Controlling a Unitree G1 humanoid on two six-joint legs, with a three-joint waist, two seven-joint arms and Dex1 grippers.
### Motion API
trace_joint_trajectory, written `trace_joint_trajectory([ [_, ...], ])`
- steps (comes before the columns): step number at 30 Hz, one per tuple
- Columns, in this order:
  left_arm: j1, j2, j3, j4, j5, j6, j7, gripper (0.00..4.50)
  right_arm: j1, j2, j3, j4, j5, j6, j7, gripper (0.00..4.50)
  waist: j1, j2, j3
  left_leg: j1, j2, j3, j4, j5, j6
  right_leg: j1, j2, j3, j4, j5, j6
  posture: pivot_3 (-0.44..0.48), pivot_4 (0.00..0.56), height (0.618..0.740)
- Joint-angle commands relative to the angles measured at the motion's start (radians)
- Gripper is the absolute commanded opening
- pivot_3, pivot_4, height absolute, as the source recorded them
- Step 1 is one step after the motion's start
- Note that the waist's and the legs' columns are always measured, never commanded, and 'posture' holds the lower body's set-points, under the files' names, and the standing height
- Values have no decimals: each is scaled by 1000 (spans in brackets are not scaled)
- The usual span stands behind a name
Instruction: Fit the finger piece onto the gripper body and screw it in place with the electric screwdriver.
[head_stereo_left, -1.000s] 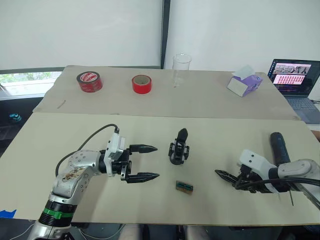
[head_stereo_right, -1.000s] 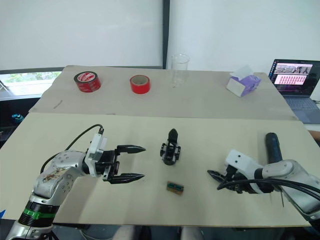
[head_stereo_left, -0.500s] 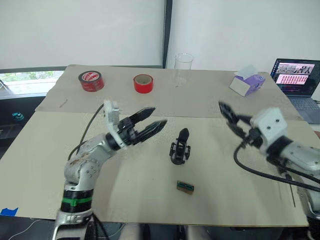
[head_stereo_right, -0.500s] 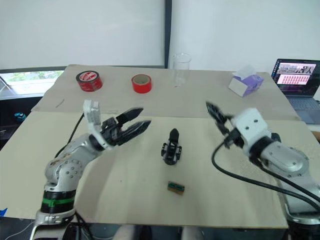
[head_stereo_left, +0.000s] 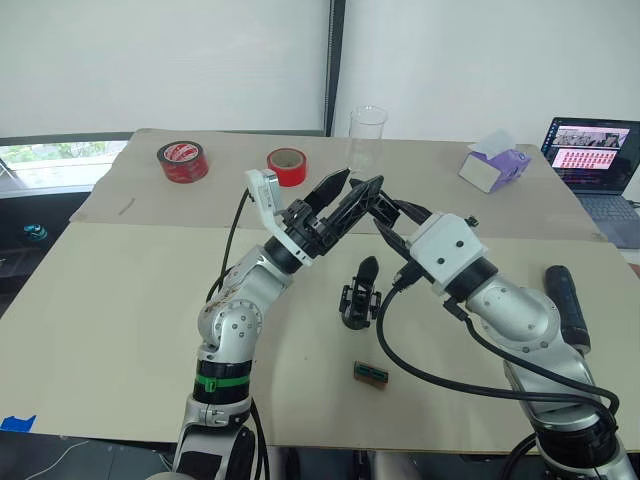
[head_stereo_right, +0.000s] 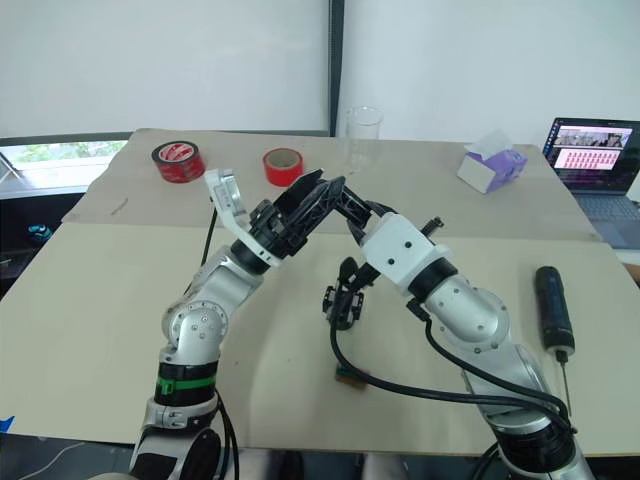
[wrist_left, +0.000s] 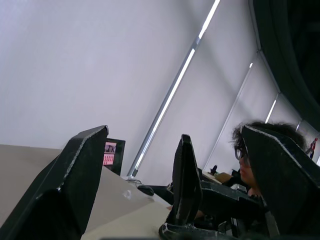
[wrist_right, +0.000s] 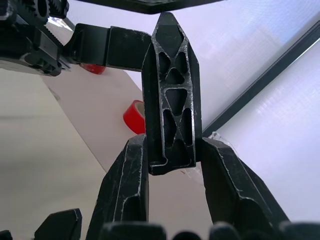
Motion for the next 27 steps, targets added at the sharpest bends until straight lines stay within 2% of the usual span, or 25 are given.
trace_joint_trajectory([
  [1,-19,-10,-8,-8,-5,-14,-1,4500,-12,7,-19,-31,-19,-4,6,1095,0,0,0,0,0,0,0,0,0,0,0,0,0,0,0,0,150,740],
  [6,2,-20,-25,-13,-13,-4,-4,2241,-14,15,-18,-28,-24,-10,22,1095,0,0,0,0,0,0,0,0,0,0,0,0,0,0,0,0,150,740],
  [10,15,-30,-22,-18,-21,-9,-3,190,-12,20,-19,-31,-30,-4,27,1095,1,0,0,0,0,0,0,0,1,0,0,0,0,0,0,0,150,740],
  [11,16,-33,-16,-19,-28,-15,-2,0,-4,38,-30,-38,5,4,36,1095,1,0,0,-1,0,0,0,0,1,0,0,0,0,0,0,0,150,740],
  [12,17,-35,-12,-21,-32,-18,-2,0,1,52,-39,-43,30,10,43,1095,0,0,0,0,0,0,0,0,1,0,0,0,0,0,0,0,150,740],
  [14,13,-37,10,-22,-64,-17,-7,0,8,46,-68,-56,61,21,75,2151,0,0,0,0,0,-1,0,0,1,0,0,0,0,0,-1,0,150,740],
  [17,4,-25,42,-24,-122,-6,-32,0,0,9,-144,-57,129,31,140,3145,0,0,0,0,0,-1,0,-1,1,0,0,0,0,2,-3,0,150,740],
  [20,-24,50,83,-1,-191,30,-123,0,-9,-50,-242,-60,307,93,273,4237,-1,0,0,0,0,-1,0,-2,3,0,0,0,0,2,-4,0,150,740],
  [21,-40,87,96,20,-208,51,-155,0,-8,-82,-283,-64,387,135,330,4468,0,0,0,0,0,-1,0,-2,4,0,0,0,-1,3,-4,0,150,740],
  [24,-82,197,102,80,-228,118,-264,0,-19,-170,-392,-53,618,303,428,4468,0,0,0,0,0,-2,0,-5,8,0,0,-1,0,4,-6,0,150,740],
  [27,-126,362,64,133,-252,262,-440,0,-68,-307,-514,7,960,582,486,4468,-2,0,1,0,0,-2,0,-5,9,0,0,-1,0,4,-7,0,150,740],
])
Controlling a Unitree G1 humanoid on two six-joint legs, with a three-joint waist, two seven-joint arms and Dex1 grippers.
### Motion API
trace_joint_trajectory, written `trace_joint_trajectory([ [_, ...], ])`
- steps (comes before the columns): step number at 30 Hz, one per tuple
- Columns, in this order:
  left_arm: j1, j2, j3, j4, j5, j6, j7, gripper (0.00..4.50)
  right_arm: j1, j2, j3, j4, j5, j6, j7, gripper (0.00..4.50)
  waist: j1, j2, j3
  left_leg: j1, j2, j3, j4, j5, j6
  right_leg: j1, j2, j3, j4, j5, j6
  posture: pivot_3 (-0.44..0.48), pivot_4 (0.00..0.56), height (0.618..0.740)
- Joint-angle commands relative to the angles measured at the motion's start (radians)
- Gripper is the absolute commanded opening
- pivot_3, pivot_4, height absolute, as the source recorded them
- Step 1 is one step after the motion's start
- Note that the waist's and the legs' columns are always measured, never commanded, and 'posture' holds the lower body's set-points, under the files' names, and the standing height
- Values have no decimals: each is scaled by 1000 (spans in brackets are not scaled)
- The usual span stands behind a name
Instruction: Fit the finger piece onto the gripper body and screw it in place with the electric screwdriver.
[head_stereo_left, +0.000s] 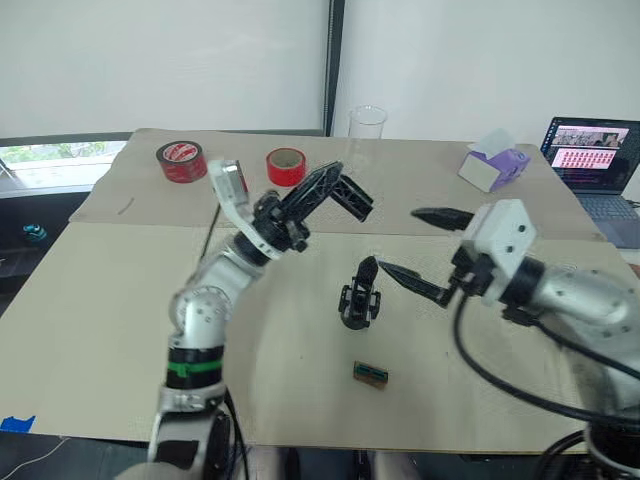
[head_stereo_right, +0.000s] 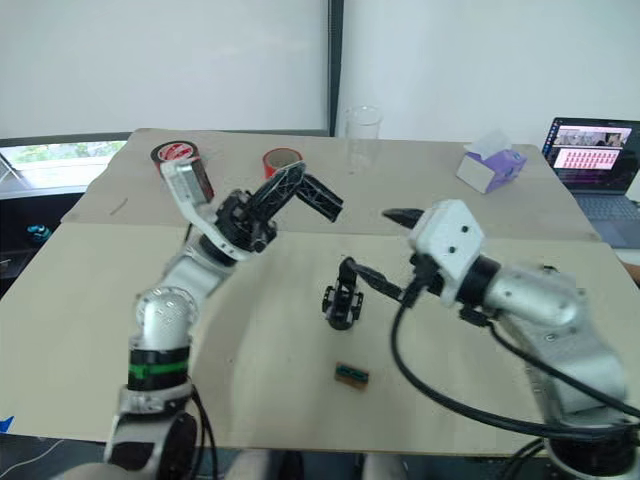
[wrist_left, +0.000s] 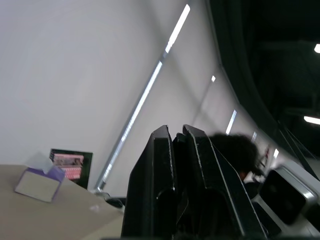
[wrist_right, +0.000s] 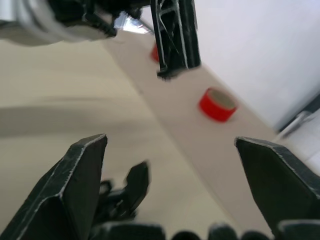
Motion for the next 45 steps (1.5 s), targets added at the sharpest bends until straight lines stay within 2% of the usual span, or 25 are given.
trace_joint_trajectory([
  [1,-52,116,-45,29,-40,137,-181,0,-63,-117,-129,34,334,247,51,4468,-1,0,0,0,0,0,0,0,0,0,0,0,0,0,0,0,150,740],
  [4,-84,206,-122,37,-9,209,-307,0,-106,-176,-108,86,528,388,6,4468,0,0,1,0,0,0,0,0,0,0,0,0,0,0,-1,0,150,740],
  [6,-97,239,-162,25,-6,253,-362,0,-132,-180,-65,89,586,420,-33,4468,1,0,1,0,0,0,-1,0,0,0,0,0,0,0,-2,0,150,740],
  [13,-99,236,-226,-12,52,255,-404,0,-232,-82,91,102,797,435,-283,4468,1,0,1,-1,0,0,-1,1,-1,-1,-1,1,0,0,-1,0,150,740],
  [16,-103,235,-230,-9,64,262,-412,0,-272,-56,152,120,865,421,-382,4468,0,0,1,-1,0,0,-1,4,-7,-1,-1,1,0,0,-1,0,150,740],
  [22,-99,241,-256,-20,103,253,-430,0,-316,-53,232,142,948,408,-464,4468,1,0,1,-2,0,0,0,4,-6,-1,-1,1,0,0,-1,0,150,740],
  [27,-91,241,-271,-19,139,238,-446,0,-334,-35,281,157,944,402,-504,4468,1,0,1,-2,0,1,0,3,-5,-1,-1,0,0,0,-1,0,150,740],
  [28,-88,244,-275,-23,147,236,-453,0,-334,-35,286,157,940,400,-506,3967,1,0,1,-2,0,0,0,3,-5,-1,-1,0,0,0,-1,0,150,740],
  [30,-83,245,-276,-26,156,232,-455,0,-332,-39,289,157,942,397,-512,3388,1,0,1,-2,0,1,0,3,-5,-2,-1,0,0,0,-1,0,150,740],
  [33,-84,239,-266,-18,159,229,-452,0,-331,-44,293,156,937,401,-508,2212,1,0,1,-2,0,1,0,3,-5,-2,-1,1,0,0,-1,0,150,740],
  [37,-88,235,-264,-9,167,216,-452,0,-326,-45,297,156,929,400,-503,905,1,0,1,-2,0,1,0,3,-5,-2,-1,0,0,-1,-1,0,150,740],
  [39,-92,237,-260,-6,158,226,-456,0,-319,-51,297,150,922,402,-492,388,1,0,1,-2,0,1,0,3,-5,-2,-1,0,0,-1,0,0,150,740],
  [42,-100,228,-235,-1,139,244,-428,0,-307,-64,292,136,907,404,-463,390,1,0,1,-2,1,0,0,1,-1,-2,-1,0,0,-1,0,0,150,740],
  [44,-107,237,-219,-5,130,245,-430,898,-295,-66,274,130,888,387,-437,389,1,0,1,-2,1,0,0,1,-1,-2,-1,0,0,-1,0,0,150,740],
  [45,-108,247,-213,-7,127,244,-441,1171,-288,-66,263,127,872,372,-420,388,1,0,1,-2,0,0,0,1,-1,-2,-1,0,0,-1,0,0,150,740],
])
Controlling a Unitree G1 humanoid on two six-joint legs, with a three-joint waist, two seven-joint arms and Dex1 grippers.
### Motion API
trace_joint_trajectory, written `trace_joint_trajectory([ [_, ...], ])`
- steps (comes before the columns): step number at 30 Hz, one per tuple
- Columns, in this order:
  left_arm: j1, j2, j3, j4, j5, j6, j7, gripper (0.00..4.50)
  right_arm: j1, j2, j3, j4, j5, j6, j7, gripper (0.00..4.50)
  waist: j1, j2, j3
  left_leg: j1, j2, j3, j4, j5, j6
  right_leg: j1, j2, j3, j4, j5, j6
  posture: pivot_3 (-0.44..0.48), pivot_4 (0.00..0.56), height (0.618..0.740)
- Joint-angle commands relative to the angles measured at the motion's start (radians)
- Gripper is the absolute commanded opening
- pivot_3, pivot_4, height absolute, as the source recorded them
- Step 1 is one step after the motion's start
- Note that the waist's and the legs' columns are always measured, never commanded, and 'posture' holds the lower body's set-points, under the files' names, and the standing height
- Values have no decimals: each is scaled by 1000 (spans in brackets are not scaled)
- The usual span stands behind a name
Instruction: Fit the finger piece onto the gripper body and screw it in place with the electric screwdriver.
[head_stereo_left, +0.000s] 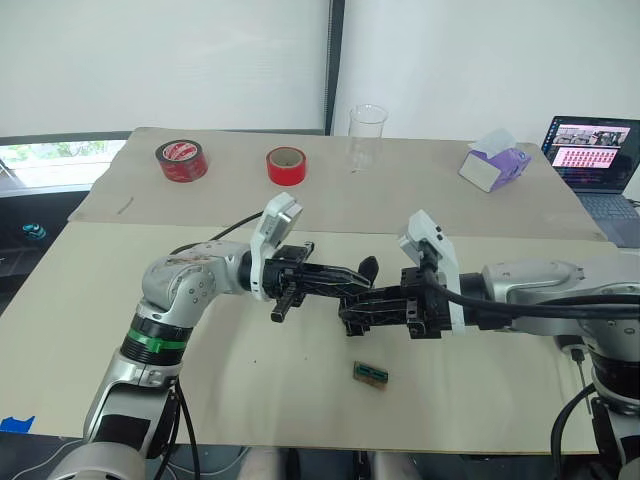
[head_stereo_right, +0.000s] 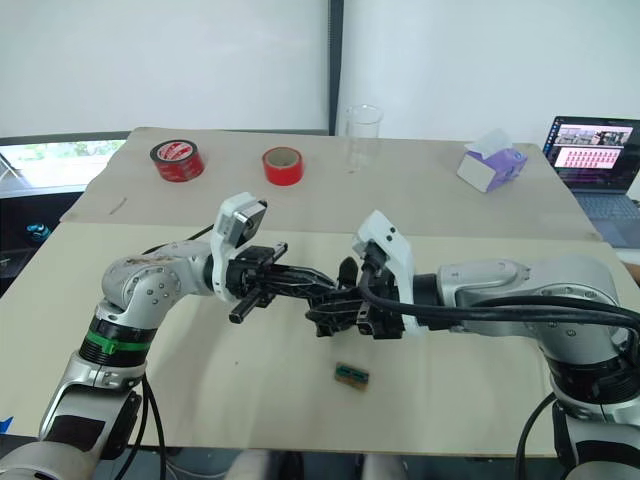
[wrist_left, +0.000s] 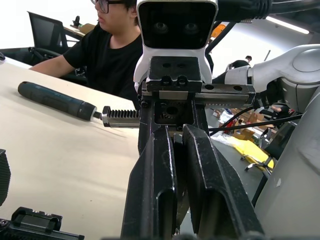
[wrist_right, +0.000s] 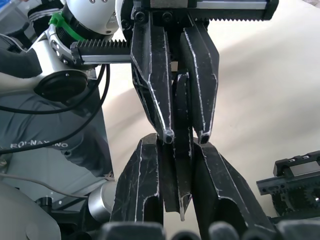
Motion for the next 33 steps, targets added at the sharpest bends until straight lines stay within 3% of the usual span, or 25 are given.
trace_joint_trajectory([
  [1,-27,37,71,-13,-9,-22,-15,1738,25,-8,-53,-46,-29,-65,87,388,-1,0,0,0,0,0,0,0,0,0,0,0,0,0,0,0,150,740],
  [3,-13,63,76,-9,24,-65,-40,2587,49,-16,-76,-54,-69,-94,127,387,-1,0,0,0,0,0,0,0,0,0,0,0,0,0,1,0,150,740],
  [7,92,197,-12,80,304,-484,-242,4493,195,-64,-171,-57,-180,-187,290,387,0,1,0,1,0,1,-1,0,0,0,1,0,0,-1,1,0,150,740],
  [12,155,178,-42,292,479,-748,-231,4500,405,-26,-250,-10,-374,-412,510,387,14,1,0,0,0,1,-1,-1,2,0,0,-1,-2,-1,0,0,150,740],
  [14,156,160,-74,355,533,-749,-207,4500,454,-17,-226,11,-501,-528,584,387,17,1,0,-2,0,1,1,-2,4,-1,-2,-1,-2,-1,2,0,150,740],
  [19,124,31,-98,495,609,-873,-147,4500,511,64,-180,94,-705,-781,717,387,22,1,0,-4,0,1,5,-3,7,-2,-2,-1,-1,-2,6,0,150,740],
  [27,22,-154,-134,715,713,-1016,-65,4500,515,139,-141,128,-807,-887,747,387,24,1,0,-5,0,1,8,-3,8,-1,-2,-2,0,2,1,0,150,740],
  [33,-18,-234,-144,803,749,-1060,-60,4500,531,147,-141,95,-813,-873,733,387,24,1,0,-5,0,1,8,-4,8,-1,-3,-2,0,2,0,0,150,740],
])
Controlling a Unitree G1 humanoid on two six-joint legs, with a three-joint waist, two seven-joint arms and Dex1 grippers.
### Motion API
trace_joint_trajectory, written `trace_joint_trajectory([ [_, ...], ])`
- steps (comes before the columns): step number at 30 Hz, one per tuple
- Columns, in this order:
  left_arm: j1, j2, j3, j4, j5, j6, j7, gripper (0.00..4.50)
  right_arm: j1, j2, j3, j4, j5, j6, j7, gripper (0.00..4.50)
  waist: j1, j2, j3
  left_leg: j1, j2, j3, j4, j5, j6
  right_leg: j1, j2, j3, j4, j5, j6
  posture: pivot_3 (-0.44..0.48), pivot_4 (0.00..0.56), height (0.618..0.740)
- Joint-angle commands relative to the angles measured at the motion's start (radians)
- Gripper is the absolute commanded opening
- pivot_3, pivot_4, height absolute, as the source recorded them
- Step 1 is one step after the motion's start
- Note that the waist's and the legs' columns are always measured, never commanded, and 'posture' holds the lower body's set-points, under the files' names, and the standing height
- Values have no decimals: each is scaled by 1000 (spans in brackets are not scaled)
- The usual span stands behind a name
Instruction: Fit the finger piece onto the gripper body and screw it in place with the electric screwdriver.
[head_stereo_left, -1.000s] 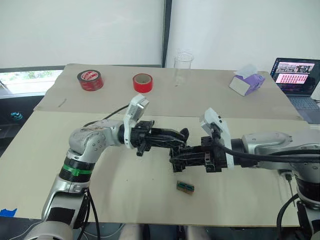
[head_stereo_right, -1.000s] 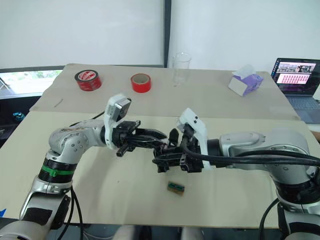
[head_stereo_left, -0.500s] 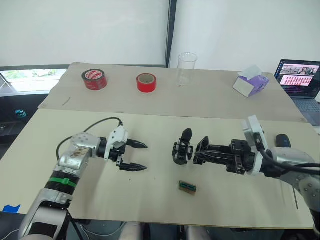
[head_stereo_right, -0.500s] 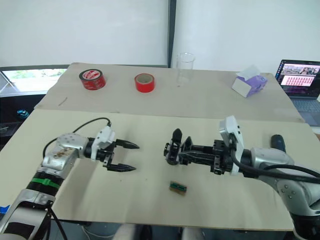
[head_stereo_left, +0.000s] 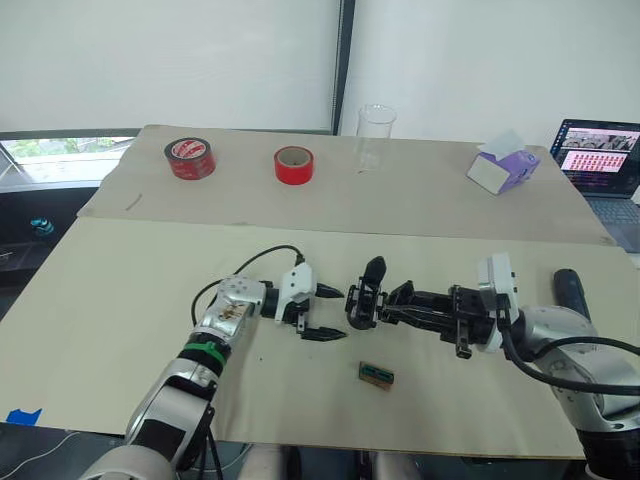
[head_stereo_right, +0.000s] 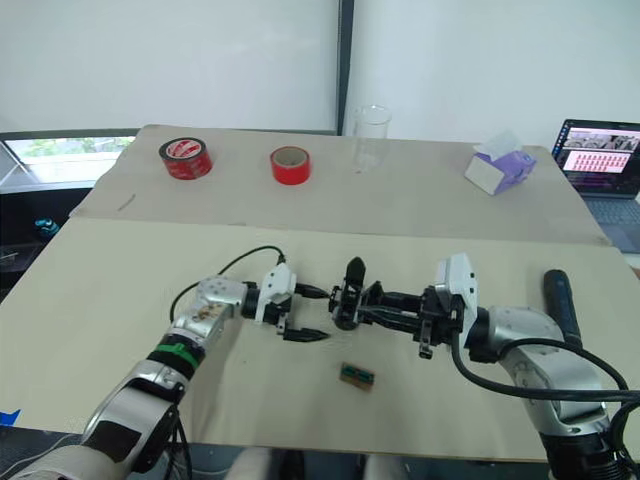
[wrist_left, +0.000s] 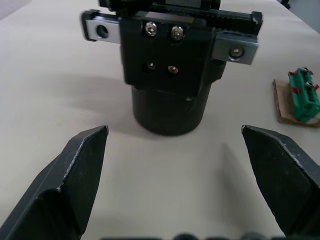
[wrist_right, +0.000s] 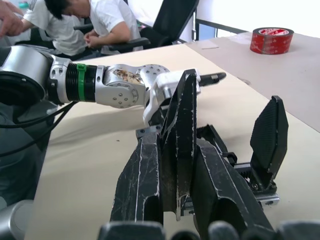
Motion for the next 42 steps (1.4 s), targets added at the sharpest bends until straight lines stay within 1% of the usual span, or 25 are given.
trace_joint_trajectory([
  [1,-39,-32,-6,41,25,-44,9,4500,13,-2,-18,-58,13,-6,-7,387,0,0,0,0,0,0,0,0,0,0,0,0,0,0,0,0,150,740],
  [8,-84,-108,-13,133,65,-88,40,4500,34,-15,-26,-99,29,26,-24,387,2,0,0,0,0,-1,1,0,1,1,-1,-1,0,0,0,0,150,740],
  [12,-95,-125,-2,167,70,-102,56,4500,27,-12,-25,-111,34,37,-30,387,1,0,0,0,0,-1,1,-1,1,1,-1,-1,0,0,0,0,150,740],
  [15,-94,-127,-12,185,79,-100,43,4500,3,7,-7,-104,24,31,-31,387,1,0,0,0,0,-1,1,-1,1,1,-1,-1,0,0,0,0,150,740],
  [18,-89,-119,-24,203,104,-120,60,3703,-25,19,21,-86,-4,5,-11,387,0,0,0,1,0,-1,1,-1,1,1,-1,-1,0,0,0,0,150,740],
  [21,-89,-114,-19,219,118,-135,83,2345,-51,30,42,-61,-29,-22,8,387,0,0,0,1,0,-1,1,-1,1,2,-1,-1,0,0,0,0,150,740],
  [24,-84,-108,-17,230,125,-145,90,2328,-92,49,72,-20,-57,-50,25,387,-2,0,0,1,0,-1,1,-1,1,2,-1,-1,0,0,0,0,150,740],
  [30,-68,-101,-20,222,123,-138,73,2328,-168,73,153,115,-178,-117,48,387,-6,0,0,2,0,-1,2,-1,1,2,-1,-1,0,0,1,0,150,740],
  [35,-63,-98,-33,208,131,-127,60,2328,-193,108,167,161,-189,-128,53,387,-13,1,-1,2,0,-1,2,-1,1,2,-1,-2,1,0,0,0,150,740],
  [42,-59,-93,-43,195,137,-114,58,2328,-199,120,175,204,-216,-150,69,387,-18,1,-1,2,0,-1,2,-1,1,2,-1,-2,1,1,0,0,150,740],
])
